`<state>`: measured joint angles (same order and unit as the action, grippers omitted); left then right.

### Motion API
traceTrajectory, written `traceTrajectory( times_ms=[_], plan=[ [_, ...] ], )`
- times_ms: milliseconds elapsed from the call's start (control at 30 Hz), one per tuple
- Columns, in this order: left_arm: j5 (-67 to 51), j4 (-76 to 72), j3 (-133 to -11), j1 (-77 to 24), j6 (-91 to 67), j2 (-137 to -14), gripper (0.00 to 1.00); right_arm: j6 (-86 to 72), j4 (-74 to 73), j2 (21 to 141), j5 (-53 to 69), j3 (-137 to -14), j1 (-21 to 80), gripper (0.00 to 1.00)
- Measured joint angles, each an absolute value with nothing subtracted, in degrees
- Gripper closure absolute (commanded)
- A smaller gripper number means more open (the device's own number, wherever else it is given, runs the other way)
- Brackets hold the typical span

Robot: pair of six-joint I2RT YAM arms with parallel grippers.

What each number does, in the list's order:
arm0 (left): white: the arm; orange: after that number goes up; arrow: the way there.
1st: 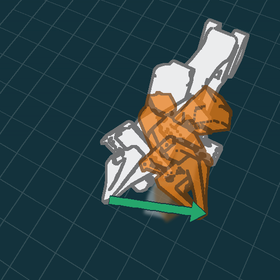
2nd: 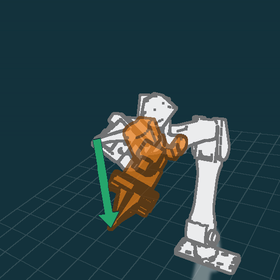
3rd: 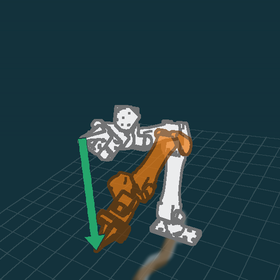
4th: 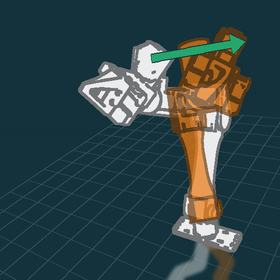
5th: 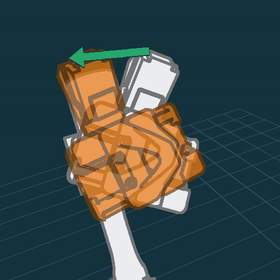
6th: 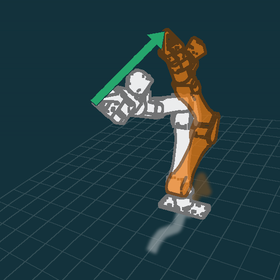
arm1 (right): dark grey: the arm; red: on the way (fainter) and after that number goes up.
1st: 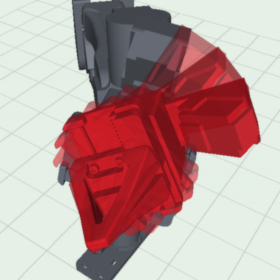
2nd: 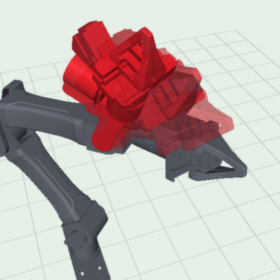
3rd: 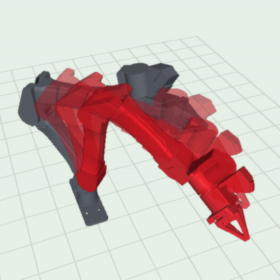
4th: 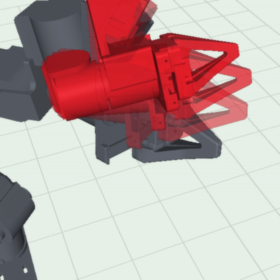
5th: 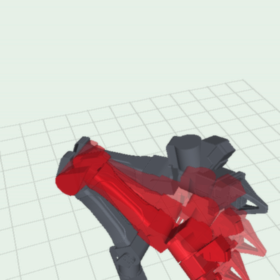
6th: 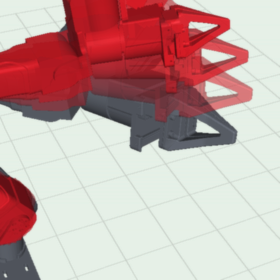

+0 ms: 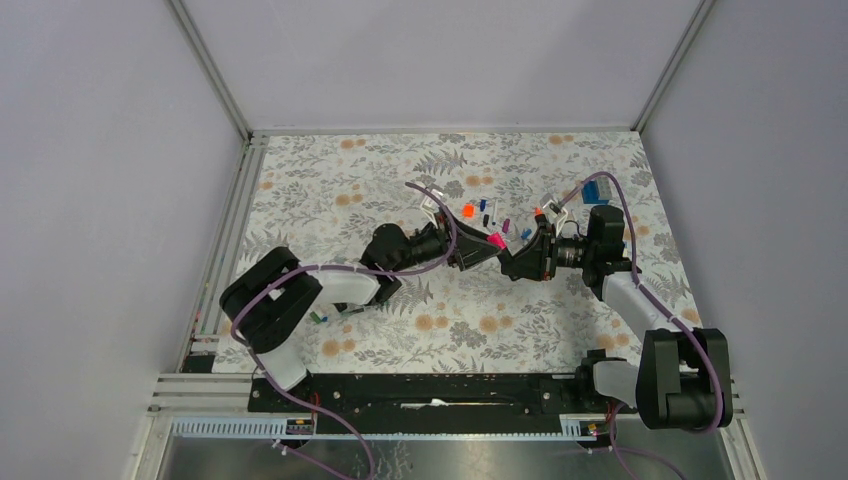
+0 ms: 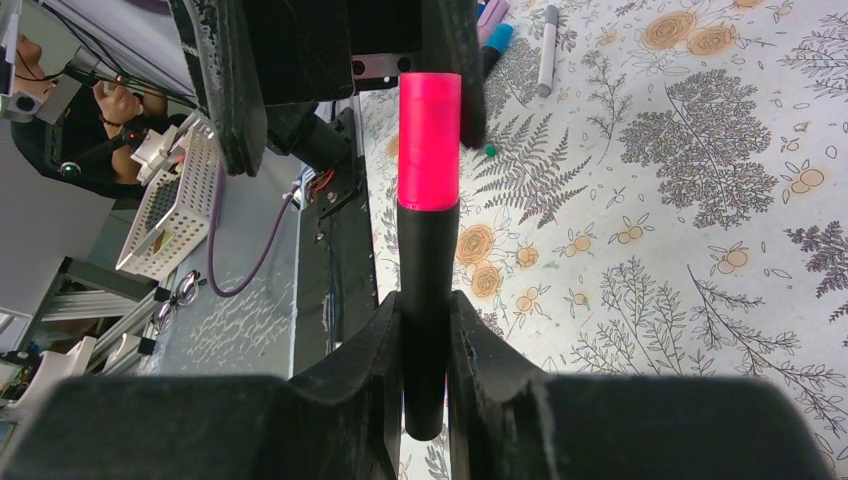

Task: Open the pen caps
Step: Open the pen cap from the pen.

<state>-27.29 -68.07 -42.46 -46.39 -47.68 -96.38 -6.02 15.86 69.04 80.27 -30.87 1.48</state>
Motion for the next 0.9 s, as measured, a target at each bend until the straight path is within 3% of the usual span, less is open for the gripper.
traceTrajectory(
  times_ms=[300, 500, 900],
  plan=[
    [-30.0, -74.0, -43.5, -46.3, -52.6, -100.6, 0.58, -7.0, 16.4, 69.3, 81.3, -30.9, 1.5, 1.00],
    [-30.4, -74.1, -45.2, -46.1, -53.4, -102.3, 1.00, -7.6, 17.5, 69.3, 83.3, -30.9, 1.5, 1.00],
    [-33.4, -74.4, -45.3, -43.7, -53.1, -101.8, 1.00, -8.0, 19.7, 69.5, 82.4, -30.9, 2.4, 1.00]
  ],
)
